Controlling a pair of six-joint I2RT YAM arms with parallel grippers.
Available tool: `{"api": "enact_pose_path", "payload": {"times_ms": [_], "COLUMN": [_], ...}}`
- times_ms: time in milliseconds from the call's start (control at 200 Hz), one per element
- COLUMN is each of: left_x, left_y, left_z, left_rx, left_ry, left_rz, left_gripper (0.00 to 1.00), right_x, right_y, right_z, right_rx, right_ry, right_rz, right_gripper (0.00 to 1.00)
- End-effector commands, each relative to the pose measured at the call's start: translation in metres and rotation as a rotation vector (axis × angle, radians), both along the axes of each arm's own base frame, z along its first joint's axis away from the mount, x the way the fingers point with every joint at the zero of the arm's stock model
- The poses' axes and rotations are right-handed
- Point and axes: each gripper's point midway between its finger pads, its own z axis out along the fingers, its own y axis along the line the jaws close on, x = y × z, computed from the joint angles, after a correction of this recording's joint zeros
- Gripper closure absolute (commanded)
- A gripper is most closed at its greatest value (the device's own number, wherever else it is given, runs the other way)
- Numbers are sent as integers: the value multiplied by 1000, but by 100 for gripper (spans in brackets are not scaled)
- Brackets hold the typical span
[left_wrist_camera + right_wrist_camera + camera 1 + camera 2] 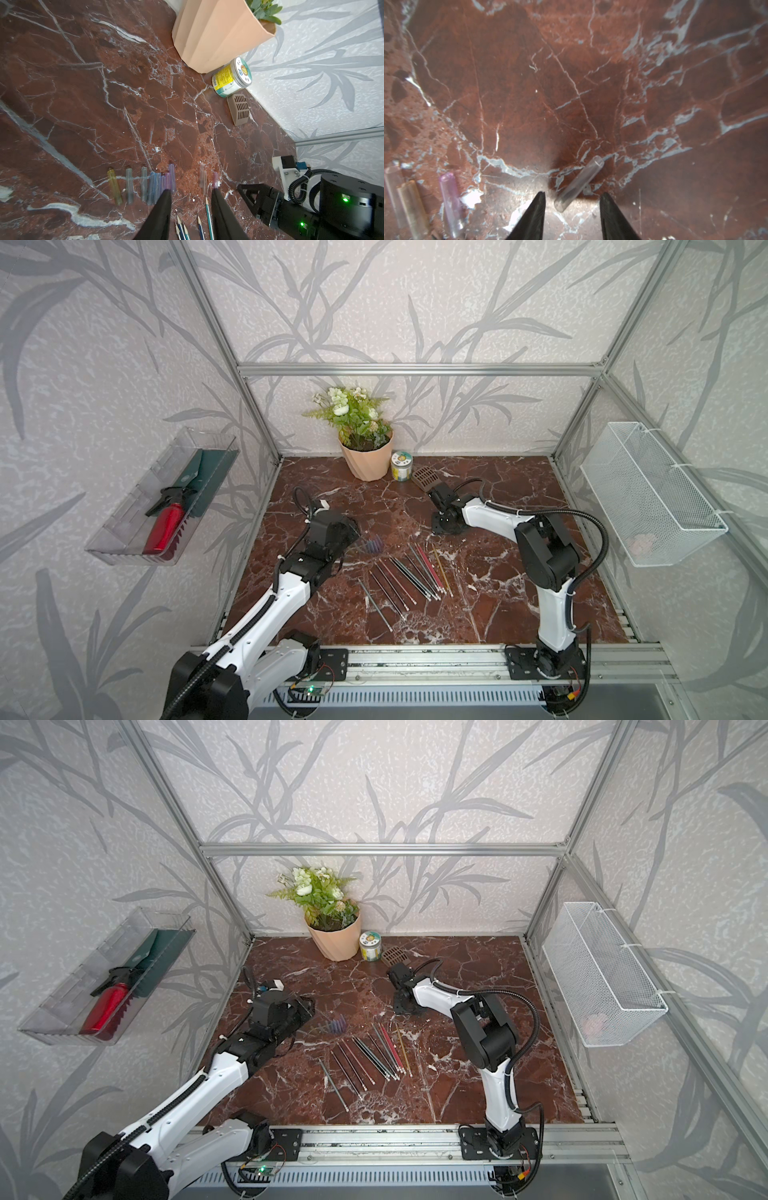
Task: Remove the protective cover of the pencils
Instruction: Move the protective sleeve to the center of the board.
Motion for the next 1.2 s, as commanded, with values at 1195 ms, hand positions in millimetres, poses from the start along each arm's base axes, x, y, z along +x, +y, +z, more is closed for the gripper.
{"api": "enact_pose_path", "payload": {"times_ms": [1195], "left_x": [-15], "left_y": [21], "left_z": [-8], "left_rx": [18], "left_ry": [6], "left_rz": [62], "left_gripper": [62], "right_x": [-18], "right_y": [82], "right_z": [-10], "right_rx": [22], "right_ry": [14], "right_rz": [268], "right_gripper": [91]}}
